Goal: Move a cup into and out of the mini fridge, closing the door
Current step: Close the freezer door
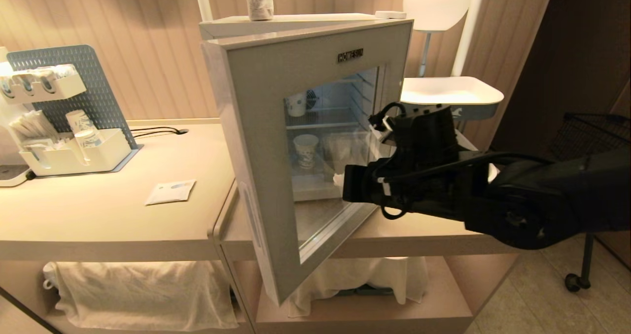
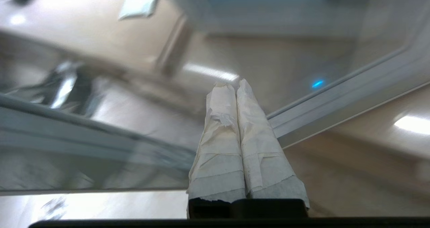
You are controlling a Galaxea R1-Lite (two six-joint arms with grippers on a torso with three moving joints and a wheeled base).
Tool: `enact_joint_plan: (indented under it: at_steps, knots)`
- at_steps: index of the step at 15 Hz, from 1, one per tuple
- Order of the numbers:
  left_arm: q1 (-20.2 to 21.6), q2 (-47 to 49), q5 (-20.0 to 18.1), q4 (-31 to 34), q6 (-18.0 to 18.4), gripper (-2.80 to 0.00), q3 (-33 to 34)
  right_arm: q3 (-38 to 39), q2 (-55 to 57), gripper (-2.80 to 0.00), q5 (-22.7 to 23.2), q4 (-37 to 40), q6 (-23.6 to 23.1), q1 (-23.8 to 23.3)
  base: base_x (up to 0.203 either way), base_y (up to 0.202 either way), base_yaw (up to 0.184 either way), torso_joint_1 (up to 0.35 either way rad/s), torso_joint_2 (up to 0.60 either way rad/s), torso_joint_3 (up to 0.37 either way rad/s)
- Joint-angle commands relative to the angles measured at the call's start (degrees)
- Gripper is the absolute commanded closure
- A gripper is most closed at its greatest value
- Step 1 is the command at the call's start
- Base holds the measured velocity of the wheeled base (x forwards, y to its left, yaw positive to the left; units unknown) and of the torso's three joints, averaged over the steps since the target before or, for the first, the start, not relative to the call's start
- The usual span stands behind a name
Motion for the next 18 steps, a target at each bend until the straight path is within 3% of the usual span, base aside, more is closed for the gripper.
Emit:
enact_joint_plan:
  at_steps: [1,3,4,6,8,18]
  knots:
    - [0.02,0.09,0.01,-0.04,-0.02,0.0,0.0,-4.41,6.94,0.0,-12.13,-1.86,-2.54,1.8,0.0,0.0,0.0,0.0,0.0,0.0]
    - [0.01,0.09,0.01,-0.04,-0.02,0.0,0.0,-7.66,11.29,0.0,-21.63,-8.34,-8.98,3.41,0.0,0.0,0.0,0.0,0.0,0.0]
    - [0.02,0.09,0.01,-0.04,-0.02,0.0,0.0,-8.07,12.22,0.0,-23.71,-13.1,-12.35,3.72,0.0,0.0,0.0,0.0,0.0,0.0]
    - [-0.07,0.09,0.01,-0.04,-0.02,0.0,0.0,-8.35,13.27,0.0,-24.68,-22.75,-18.86,3.79,0.0,0.0,0.0,0.0,0.0,0.0]
    - [0.02,0.09,0.01,-0.04,-0.02,0.0,0.0,-8.51,14.83,0.0,-24.9,-27.71,-24.73,3.65,0.0,0.0,0.0,0.0,0.0,0.0]
    - [0.02,0.09,0.01,-0.04,-0.02,0.0,0.0,-13.85,17.75,0.0,-25.88,-29.22,-27.53,1.7,0.0,0.0,0.0,0.0,0.0,0.0]
